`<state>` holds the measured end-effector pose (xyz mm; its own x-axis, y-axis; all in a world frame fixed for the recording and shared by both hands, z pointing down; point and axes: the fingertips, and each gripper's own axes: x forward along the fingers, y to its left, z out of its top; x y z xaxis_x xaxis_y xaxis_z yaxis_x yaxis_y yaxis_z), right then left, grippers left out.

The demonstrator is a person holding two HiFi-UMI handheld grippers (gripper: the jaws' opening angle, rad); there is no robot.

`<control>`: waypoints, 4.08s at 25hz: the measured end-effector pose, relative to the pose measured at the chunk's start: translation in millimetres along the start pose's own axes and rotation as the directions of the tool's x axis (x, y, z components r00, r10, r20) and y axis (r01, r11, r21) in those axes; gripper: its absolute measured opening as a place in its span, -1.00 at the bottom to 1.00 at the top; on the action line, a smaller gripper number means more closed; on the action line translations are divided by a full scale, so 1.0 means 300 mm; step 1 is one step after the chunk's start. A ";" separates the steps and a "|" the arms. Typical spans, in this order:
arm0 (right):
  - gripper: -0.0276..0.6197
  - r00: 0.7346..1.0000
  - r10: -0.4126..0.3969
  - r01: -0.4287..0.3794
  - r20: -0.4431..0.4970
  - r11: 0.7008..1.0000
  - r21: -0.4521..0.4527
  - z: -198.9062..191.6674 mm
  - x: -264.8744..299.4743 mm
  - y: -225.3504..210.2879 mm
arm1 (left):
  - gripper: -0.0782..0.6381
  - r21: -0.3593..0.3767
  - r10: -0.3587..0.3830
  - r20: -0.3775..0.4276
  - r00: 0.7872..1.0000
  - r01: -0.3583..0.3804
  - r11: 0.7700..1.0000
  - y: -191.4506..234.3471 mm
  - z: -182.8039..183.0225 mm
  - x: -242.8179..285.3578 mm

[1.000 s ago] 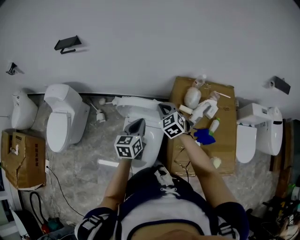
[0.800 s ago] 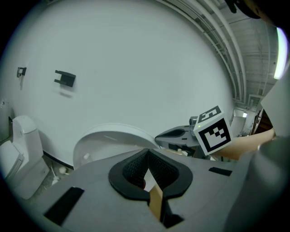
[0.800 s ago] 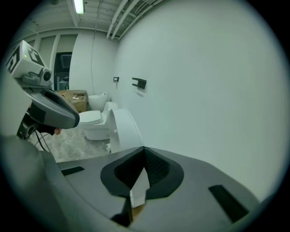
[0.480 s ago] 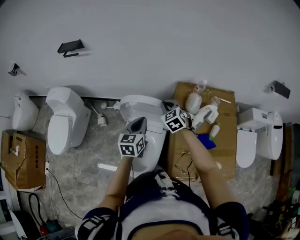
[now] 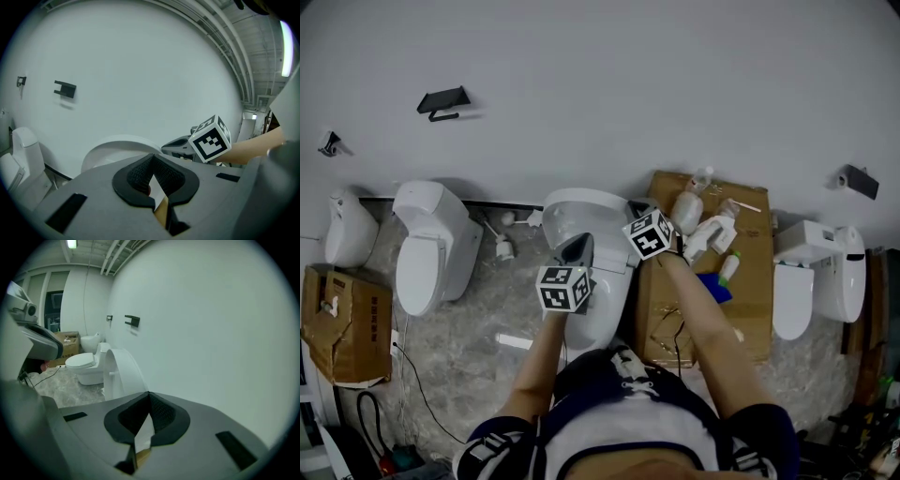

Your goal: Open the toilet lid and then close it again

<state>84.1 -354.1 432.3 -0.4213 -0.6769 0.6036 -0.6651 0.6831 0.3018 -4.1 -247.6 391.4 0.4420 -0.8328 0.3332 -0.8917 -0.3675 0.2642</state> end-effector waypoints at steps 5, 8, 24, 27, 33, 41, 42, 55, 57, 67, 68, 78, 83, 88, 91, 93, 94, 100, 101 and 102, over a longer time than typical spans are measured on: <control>-0.89 0.999 -0.022 0.022 -0.050 1.000 -0.011 -0.074 0.013 -0.025 | -0.76 -0.006 -0.005 -0.001 1.000 0.005 1.000 -0.004 0.006 0.011; -0.89 0.999 -0.016 0.017 -0.028 1.000 0.025 -0.098 0.010 -0.034 | -0.76 -0.011 -0.007 -0.004 1.000 0.006 1.000 -0.002 0.006 0.017; -0.89 0.898 0.023 -0.194 0.439 0.917 0.349 0.089 -0.294 0.194 | -0.76 -0.014 -0.027 0.041 0.999 0.028 1.000 -0.063 0.056 -0.010; -0.89 0.890 0.047 -0.235 0.454 0.899 0.369 0.056 -0.330 0.270 | -0.76 -0.019 -0.043 0.041 0.998 0.044 0.999 -0.094 0.042 -0.029; -0.89 0.881 0.066 -0.287 0.468 0.862 0.419 0.004 -0.391 0.341 | -0.76 0.006 -0.111 -0.003 0.994 0.111 0.994 -0.162 -0.030 -0.067; -0.89 0.887 0.076 -0.250 0.456 0.908 0.336 0.009 -0.389 0.336 | -0.76 0.002 -0.083 -0.025 0.996 0.083 0.997 -0.155 -0.070 -0.088; -0.89 0.896 0.078 -0.222 0.436 0.931 0.289 0.013 -0.377 0.334 | -0.76 0.003 -0.080 -0.026 0.996 0.081 0.997 -0.148 -0.069 -0.092; -0.49 0.985 0.058 -0.034 0.163 0.989 -0.146 0.062 -0.165 0.202 | -0.76 -0.030 -0.047 -0.016 0.999 0.047 0.998 -0.075 -0.075 -0.145; -0.47 0.991 0.047 -0.019 0.123 0.976 -0.217 0.059 -0.126 0.186 | -0.76 -0.039 -0.042 -0.016 0.999 0.041 0.998 -0.063 -0.081 -0.152; -0.46 1.000 -0.015 0.005 -0.024 0.938 -0.347 0.031 0.024 0.110 | -0.76 -0.069 -0.046 -0.033 0.998 0.043 0.997 -0.050 -0.124 -0.161; -0.46 1.000 -0.026 0.019 -0.017 0.945 -0.328 0.031 0.029 0.099 | -0.76 -0.070 -0.046 -0.037 0.998 0.043 0.997 -0.047 -0.130 -0.160; -0.61 1.000 -0.030 0.031 0.009 0.986 -0.162 0.045 0.025 0.077 | -0.76 -0.083 -0.059 -0.080 0.995 0.053 0.995 -0.047 -0.188 -0.139; -0.61 1.000 -0.005 0.010 0.028 0.983 -0.182 0.037 -0.011 0.119 | -0.76 -0.092 -0.061 -0.084 0.995 0.053 0.994 -0.049 -0.188 -0.133; -0.62 0.998 0.009 0.002 0.055 0.981 -0.195 0.028 -0.051 0.173 | -0.76 -0.108 -0.044 -0.084 0.995 0.035 0.993 -0.025 -0.192 -0.139; -0.62 0.996 -0.004 0.024 0.085 0.972 -0.235 0.017 -0.079 0.212 | -0.76 -0.131 -0.043 -0.081 0.996 0.032 0.991 -0.019 -0.199 -0.142; -0.62 0.995 -0.005 0.028 0.099 0.972 -0.234 0.008 -0.099 0.242 | -0.76 -0.135 -0.041 -0.082 0.996 0.029 0.990 -0.018 -0.205 -0.149; -0.62 0.995 -0.004 0.028 0.104 0.972 -0.232 0.003 -0.109 0.256 | -0.76 -0.135 -0.040 -0.084 0.996 0.029 0.990 -0.020 -0.208 -0.152; -0.62 0.992 -0.006 0.040 0.128 0.963 -0.265 -0.024 -0.168 0.333 | -0.76 -0.151 -0.058 -0.067 0.996 0.047 0.987 -0.047 -0.207 -0.166; -0.62 0.991 -0.004 0.040 0.133 0.963 -0.267 -0.029 -0.177 0.349 | -0.76 -0.167 -0.076 -0.054 0.996 0.066 0.984 -0.054 -0.207 -0.173; -0.62 0.990 -0.002 0.040 0.139 0.963 -0.268 -0.034 -0.186 0.365 | -0.76 -0.190 -0.099 -0.038 0.994 0.090 0.978 -0.063 -0.208 -0.179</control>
<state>41.1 -238.8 439.1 -0.5013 -0.7100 0.4946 -0.4915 0.7041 0.5126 -4.9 -170.1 424.8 0.5317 -0.7761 0.3392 -0.8133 -0.3561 0.4601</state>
